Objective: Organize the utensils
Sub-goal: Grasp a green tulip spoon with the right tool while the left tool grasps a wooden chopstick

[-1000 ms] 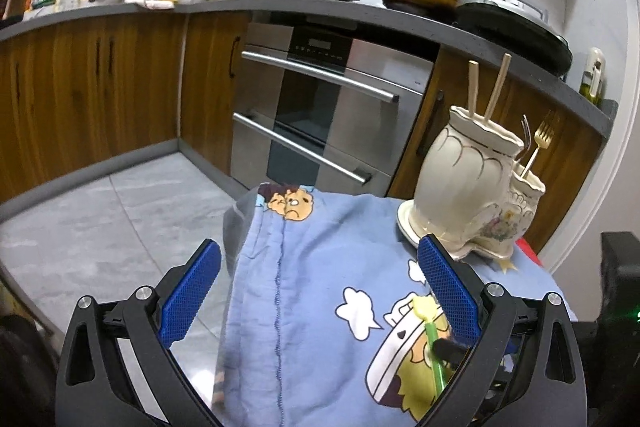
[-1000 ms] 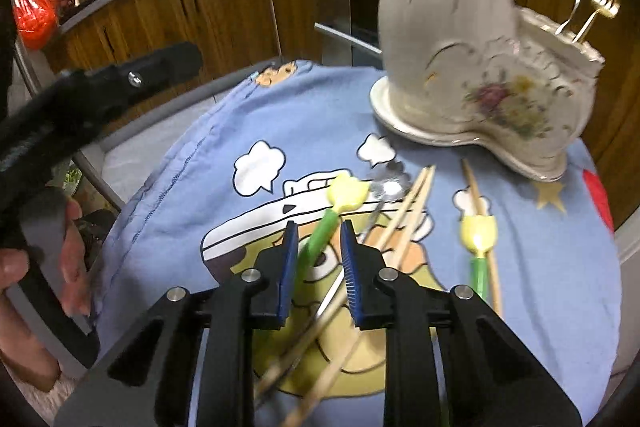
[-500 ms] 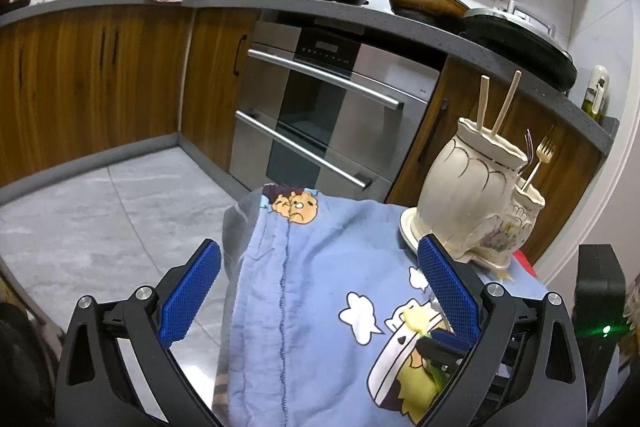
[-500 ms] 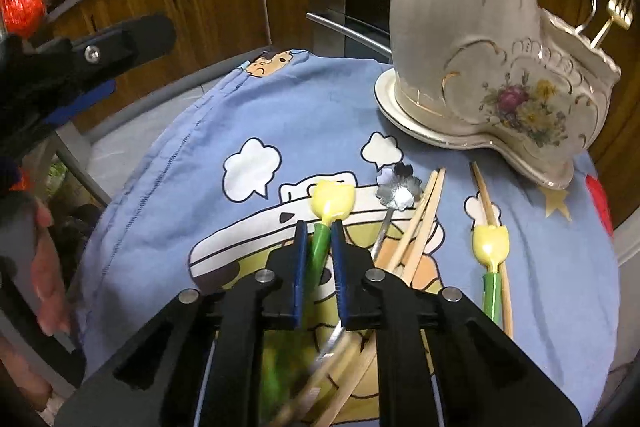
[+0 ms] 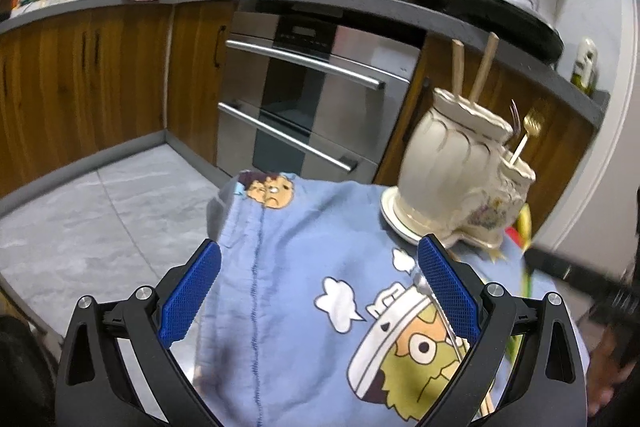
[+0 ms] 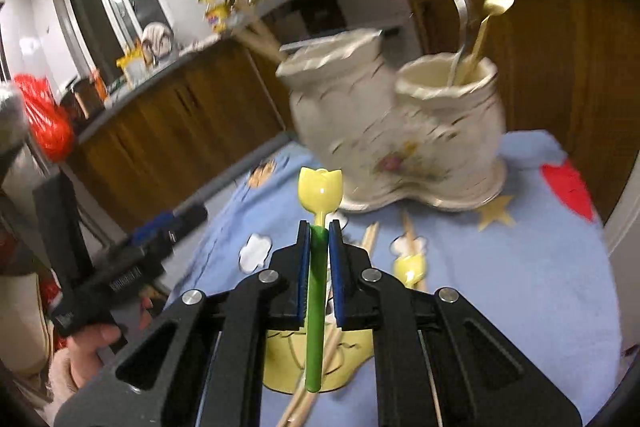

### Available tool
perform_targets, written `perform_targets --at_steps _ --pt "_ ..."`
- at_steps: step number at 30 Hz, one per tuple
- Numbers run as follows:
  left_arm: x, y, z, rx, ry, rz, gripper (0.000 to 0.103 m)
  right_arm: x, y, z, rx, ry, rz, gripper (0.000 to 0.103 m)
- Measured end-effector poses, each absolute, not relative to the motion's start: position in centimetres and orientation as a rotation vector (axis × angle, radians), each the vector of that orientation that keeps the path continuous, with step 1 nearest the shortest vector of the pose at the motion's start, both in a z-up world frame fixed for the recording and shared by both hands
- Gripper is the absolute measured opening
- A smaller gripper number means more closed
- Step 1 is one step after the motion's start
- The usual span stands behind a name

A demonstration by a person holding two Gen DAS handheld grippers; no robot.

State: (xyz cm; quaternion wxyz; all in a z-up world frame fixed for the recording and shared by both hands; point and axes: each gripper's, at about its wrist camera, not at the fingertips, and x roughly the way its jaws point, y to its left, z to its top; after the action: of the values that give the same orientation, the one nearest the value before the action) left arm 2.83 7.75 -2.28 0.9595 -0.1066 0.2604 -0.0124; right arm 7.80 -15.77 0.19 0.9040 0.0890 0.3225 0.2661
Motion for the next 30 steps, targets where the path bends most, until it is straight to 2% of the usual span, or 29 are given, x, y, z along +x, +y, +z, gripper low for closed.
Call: perform_targets --at_steps 6,7,8,9,11,12,14,17,30 --pt "3.1 4.6 -2.5 -0.189 0.595 -0.164 0.095 9.1 -18.1 0.3 0.106 0.602 0.478 0.009" --pt "3.1 3.5 -2.5 -0.163 0.607 -0.195 0.091 9.3 -18.5 0.1 0.102 0.6 0.472 0.009" --pt "3.1 2.5 -2.5 -0.128 0.617 -0.215 0.081 9.3 -19.1 -0.1 0.103 0.601 0.471 0.009" --pt "3.1 1.2 -2.6 -0.08 0.636 -0.229 0.074 9.7 -19.5 -0.5 0.11 0.609 0.473 0.009" --pt "3.2 -0.5 -3.0 -0.027 0.672 -0.247 0.05 9.8 -19.8 -0.8 0.11 0.615 0.473 0.009" --pt "3.4 -1.5 -3.3 -0.004 0.699 -0.272 0.045 10.0 -19.9 -1.1 0.104 0.614 0.471 0.009" --pt "3.5 -2.8 -3.6 0.024 0.725 -0.291 0.023 10.1 -19.8 -1.1 0.1 0.608 0.473 0.009" --pt "3.9 -3.8 -4.2 0.066 0.75 -0.276 0.016 9.7 -19.8 -1.3 0.097 0.604 0.479 0.009" --pt "5.6 -5.5 -6.4 0.125 0.83 -0.238 0.014 9.3 -20.7 -1.7 0.112 0.617 0.521 0.009"
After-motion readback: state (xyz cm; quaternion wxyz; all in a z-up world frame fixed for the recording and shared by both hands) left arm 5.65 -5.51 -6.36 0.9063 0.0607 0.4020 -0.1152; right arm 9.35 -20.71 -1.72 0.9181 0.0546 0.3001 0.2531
